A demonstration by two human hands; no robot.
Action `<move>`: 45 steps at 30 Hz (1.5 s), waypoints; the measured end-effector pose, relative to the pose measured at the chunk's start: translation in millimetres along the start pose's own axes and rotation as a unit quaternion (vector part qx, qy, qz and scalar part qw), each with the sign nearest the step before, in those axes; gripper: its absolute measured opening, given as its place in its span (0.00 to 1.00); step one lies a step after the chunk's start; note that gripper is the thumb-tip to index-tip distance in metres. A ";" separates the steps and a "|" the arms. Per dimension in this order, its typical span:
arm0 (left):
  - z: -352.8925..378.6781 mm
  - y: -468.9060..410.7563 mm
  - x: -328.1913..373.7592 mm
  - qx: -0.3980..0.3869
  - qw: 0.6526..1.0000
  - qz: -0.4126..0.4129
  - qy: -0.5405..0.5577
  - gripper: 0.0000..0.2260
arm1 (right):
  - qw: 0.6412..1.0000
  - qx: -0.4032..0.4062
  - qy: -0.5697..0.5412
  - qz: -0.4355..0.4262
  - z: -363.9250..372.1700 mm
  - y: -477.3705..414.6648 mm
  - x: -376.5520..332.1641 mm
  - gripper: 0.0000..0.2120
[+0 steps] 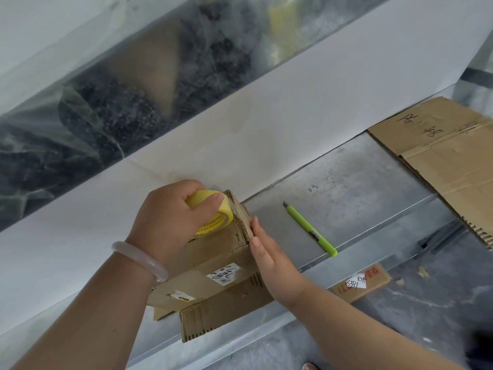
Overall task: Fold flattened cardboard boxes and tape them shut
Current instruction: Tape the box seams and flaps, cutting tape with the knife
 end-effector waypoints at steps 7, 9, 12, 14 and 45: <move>-1.1 1.6 0.6 -0.008 1.000 -0.002 -0.001 0.16 | 0.998 -0.001 0.061 0.012 -7.3 1.5 -16.8 0.35; -2.0 2.2 1.2 -0.005 1.000 0.001 -0.007 0.17 | 0.993 -0.014 0.082 -0.082 5.2 8.3 -35.5 0.30; -2.5 3.7 1.8 -0.005 1.000 0.004 -0.016 0.17 | 0.983 -0.017 0.132 -0.124 13.3 9.9 -37.2 0.33; -2.6 4.1 1.8 -0.006 1.000 0.009 -0.013 0.16 | 0.974 -0.012 0.179 -0.136 9.5 8.9 -42.2 0.34; -27.7 18.9 -44.3 -0.031 0.998 0.060 -0.002 0.22 | 0.915 -0.103 0.371 -0.119 19.7 -32.5 -84.5 0.55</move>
Point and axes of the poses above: each hand's wrist, its own y-axis away from the middle knuckle, its own z-axis out of the palm, x = y × z, the point moved 7 cm from there along -y, towards the middle knuckle, and after that the axes turned 12 degrees about -y, right-handed, at the moved point
